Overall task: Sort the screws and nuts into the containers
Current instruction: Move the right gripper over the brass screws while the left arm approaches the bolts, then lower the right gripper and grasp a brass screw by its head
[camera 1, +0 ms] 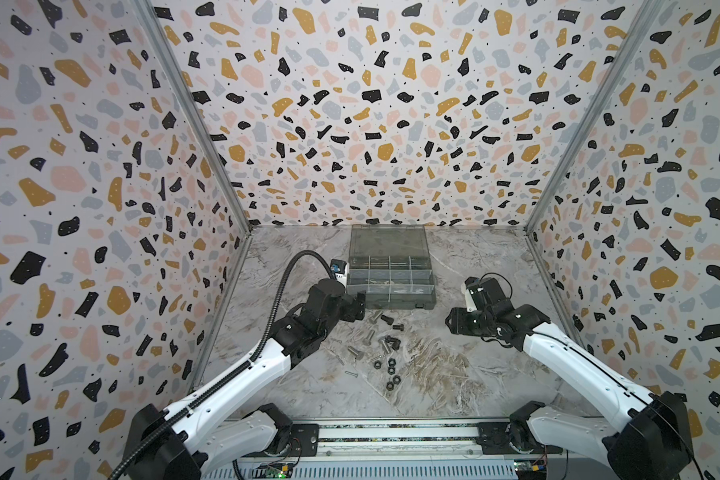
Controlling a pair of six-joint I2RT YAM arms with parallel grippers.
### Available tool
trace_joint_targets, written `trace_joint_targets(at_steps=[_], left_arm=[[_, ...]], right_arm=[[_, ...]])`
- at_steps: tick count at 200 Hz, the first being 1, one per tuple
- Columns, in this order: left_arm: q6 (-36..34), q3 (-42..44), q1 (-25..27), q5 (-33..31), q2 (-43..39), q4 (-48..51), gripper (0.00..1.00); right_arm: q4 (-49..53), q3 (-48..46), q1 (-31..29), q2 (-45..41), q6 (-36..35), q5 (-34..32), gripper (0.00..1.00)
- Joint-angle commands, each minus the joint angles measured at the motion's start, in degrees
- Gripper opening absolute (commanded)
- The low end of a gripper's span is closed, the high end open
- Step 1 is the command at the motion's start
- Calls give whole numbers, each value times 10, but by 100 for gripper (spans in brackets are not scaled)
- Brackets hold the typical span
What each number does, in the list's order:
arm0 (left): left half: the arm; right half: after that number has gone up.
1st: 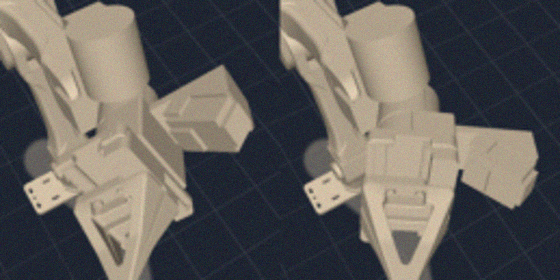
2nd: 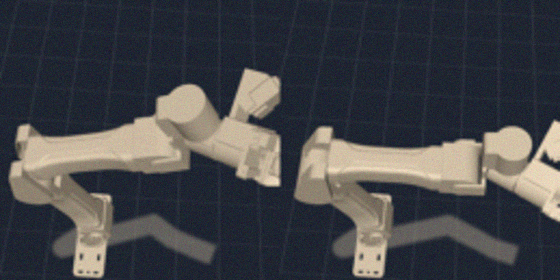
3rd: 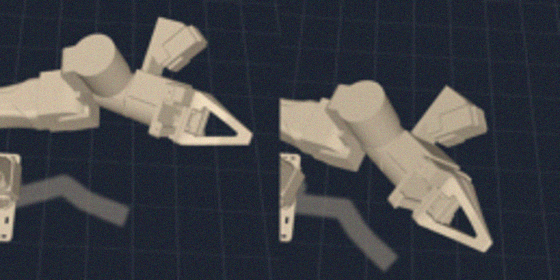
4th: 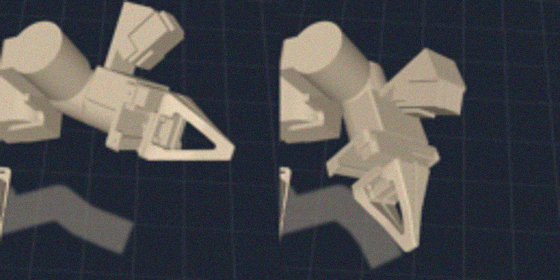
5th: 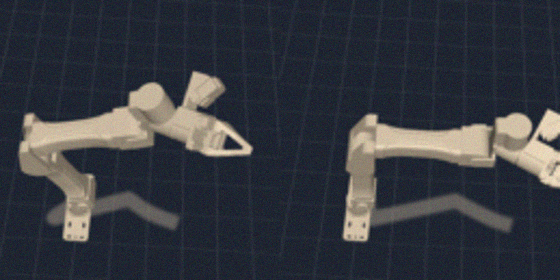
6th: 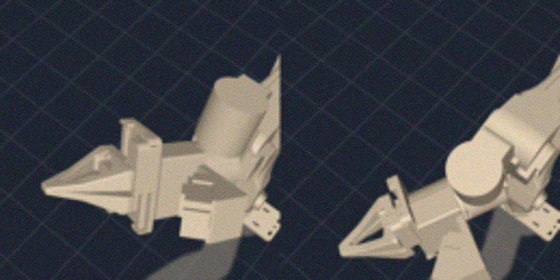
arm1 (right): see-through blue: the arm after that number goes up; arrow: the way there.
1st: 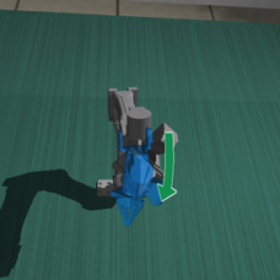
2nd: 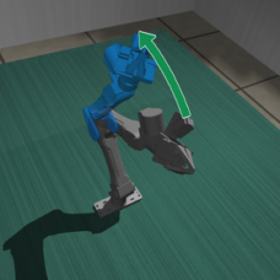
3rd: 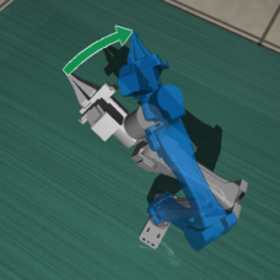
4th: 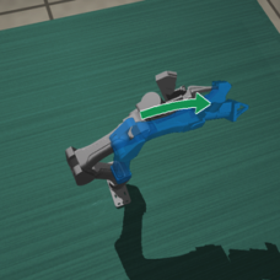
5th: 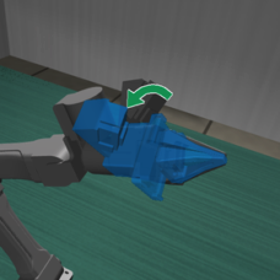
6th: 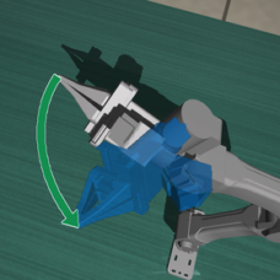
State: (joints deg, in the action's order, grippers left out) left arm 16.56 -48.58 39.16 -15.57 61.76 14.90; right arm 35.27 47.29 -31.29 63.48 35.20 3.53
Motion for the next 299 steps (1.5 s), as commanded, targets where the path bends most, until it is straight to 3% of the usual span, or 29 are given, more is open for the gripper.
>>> trace_joint_targets(at_steps=[1, 56, 107, 215, 299], left_arm=[[-22, -29, 26, -14, 11, 76, 91], [0, -7, 68, 4, 9, 84, 100], [6, 2, 135, -50, -8, 114, 100], [28, 39, 154, -82, -71, 129, 100], [23, 49, 154, -84, -74, 121, 100]], right_arm=[[50, -24, -30, -20, 82, 14, 54], [23, -76, -115, 7, 187, 7, 48], [1, -52, -179, 63, 260, -25, 48], [-41, -58, -184, 154, 302, -21, 35], [-32, -33, -184, 225, 283, -32, 27]])
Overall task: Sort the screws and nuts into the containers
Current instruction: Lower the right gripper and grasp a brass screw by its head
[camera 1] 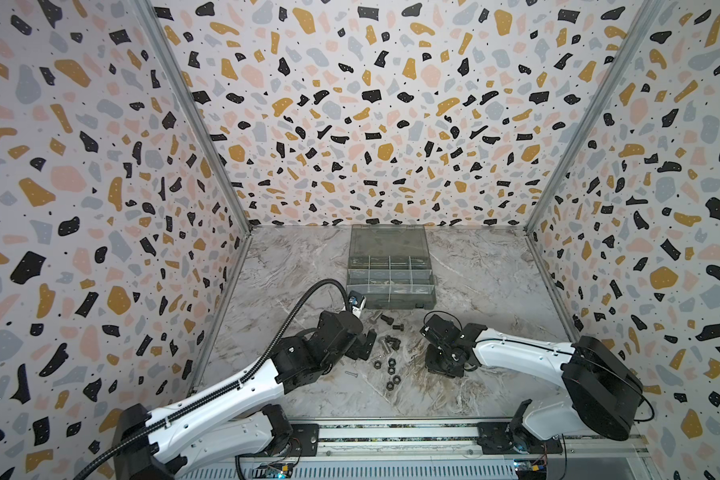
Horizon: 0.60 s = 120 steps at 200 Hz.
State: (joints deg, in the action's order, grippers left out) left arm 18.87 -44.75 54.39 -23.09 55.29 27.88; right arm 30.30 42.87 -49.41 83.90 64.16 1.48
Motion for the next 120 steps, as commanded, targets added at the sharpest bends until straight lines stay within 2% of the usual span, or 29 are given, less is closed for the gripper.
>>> trace_joint_targets(at_steps=[1, 80, 120], left_arm=[[0, 10, 2, -9, -9, -9, 100], [-2, 14, 2, -11, -4, -14, 100], [1, 19, 2, -13, -9, -16, 100]], right_arm=[[18, 12, -2, 22, -7, -12, 27], [50, 16, -1, 32, -31, -18, 19], [74, 35, 2, 59, -64, -40, 8]])
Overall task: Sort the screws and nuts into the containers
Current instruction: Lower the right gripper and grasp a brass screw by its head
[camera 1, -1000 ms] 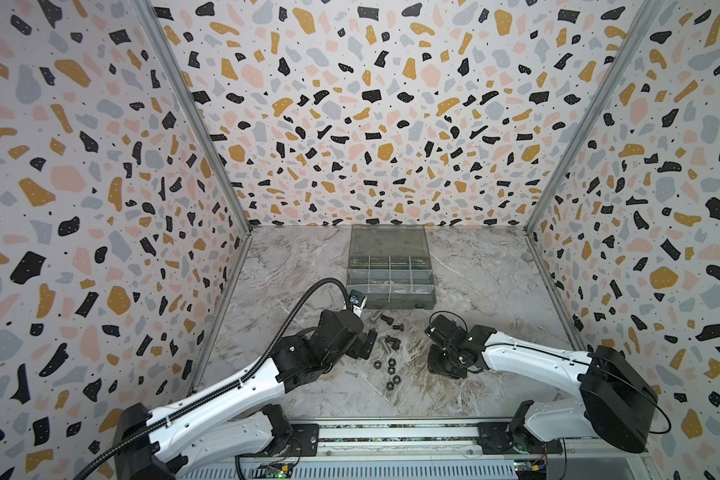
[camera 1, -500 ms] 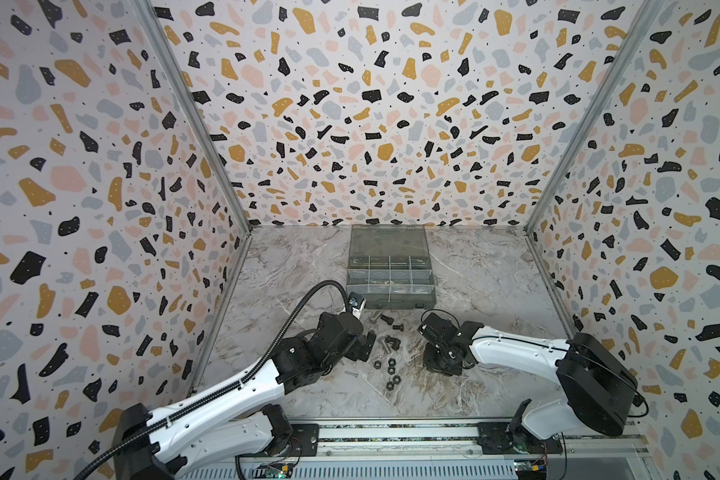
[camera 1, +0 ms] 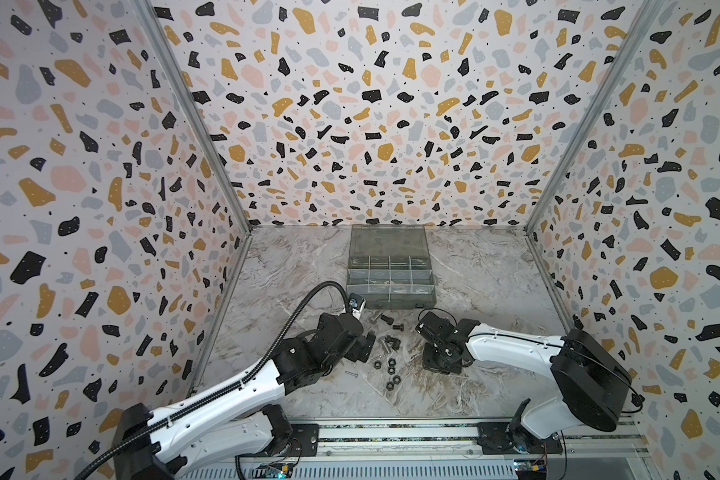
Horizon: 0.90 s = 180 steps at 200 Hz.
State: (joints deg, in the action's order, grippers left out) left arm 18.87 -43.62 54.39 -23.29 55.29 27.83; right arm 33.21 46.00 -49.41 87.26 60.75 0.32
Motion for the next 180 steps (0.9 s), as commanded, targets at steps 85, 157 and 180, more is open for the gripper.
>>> trace_joint_targets(at_steps=[85, 157, 180], left_arm=[[-8, -8, 2, -34, -5, -12, 100], [-10, -63, 1, -53, 50, 32, 100], [-7, -92, 0, -49, 75, 43, 100]], right_arm=[[89, 74, 31, -7, -89, -55, 0], [116, 164, 78, -9, -147, -64, 0], [118, 205, 101, 6, -174, -67, 0]])
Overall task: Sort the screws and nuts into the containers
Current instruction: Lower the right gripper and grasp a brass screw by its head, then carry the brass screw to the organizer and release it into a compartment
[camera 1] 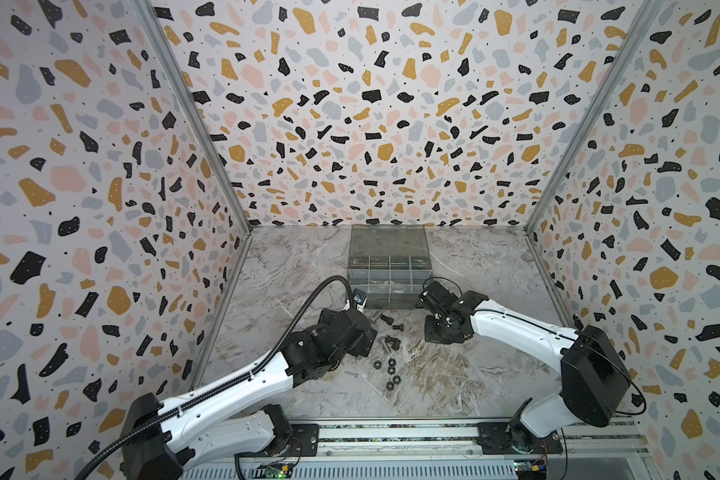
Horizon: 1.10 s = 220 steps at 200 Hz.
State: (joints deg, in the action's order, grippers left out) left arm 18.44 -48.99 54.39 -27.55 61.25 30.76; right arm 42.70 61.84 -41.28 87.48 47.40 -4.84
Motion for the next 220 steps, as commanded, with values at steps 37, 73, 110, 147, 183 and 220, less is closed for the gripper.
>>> trace_joint_targets(at_steps=[37, 73, 110, 147, 183, 220], left_arm=[[-6, -79, -4, 1, 34, -6, 100], [-22, -106, -14, -6, 59, -2, 100], [-29, -125, -55, 25, 78, -6, 100], [-45, -135, -99, 46, 90, -10, 100], [-55, -141, -127, 63, 105, -12, 100], [-61, -150, -145, 74, 119, -12, 100]], right_arm=[[25, 115, 62, 41, -80, -15, 0], [10, 154, 96, 70, -107, -3, 0], [-2, 210, 126, 120, -127, 11, 0], [-3, 268, 136, 171, -143, 18, 0], [-7, 332, 152, 223, -150, 29, 0], [3, 402, 168, 280, -157, 36, 0]])
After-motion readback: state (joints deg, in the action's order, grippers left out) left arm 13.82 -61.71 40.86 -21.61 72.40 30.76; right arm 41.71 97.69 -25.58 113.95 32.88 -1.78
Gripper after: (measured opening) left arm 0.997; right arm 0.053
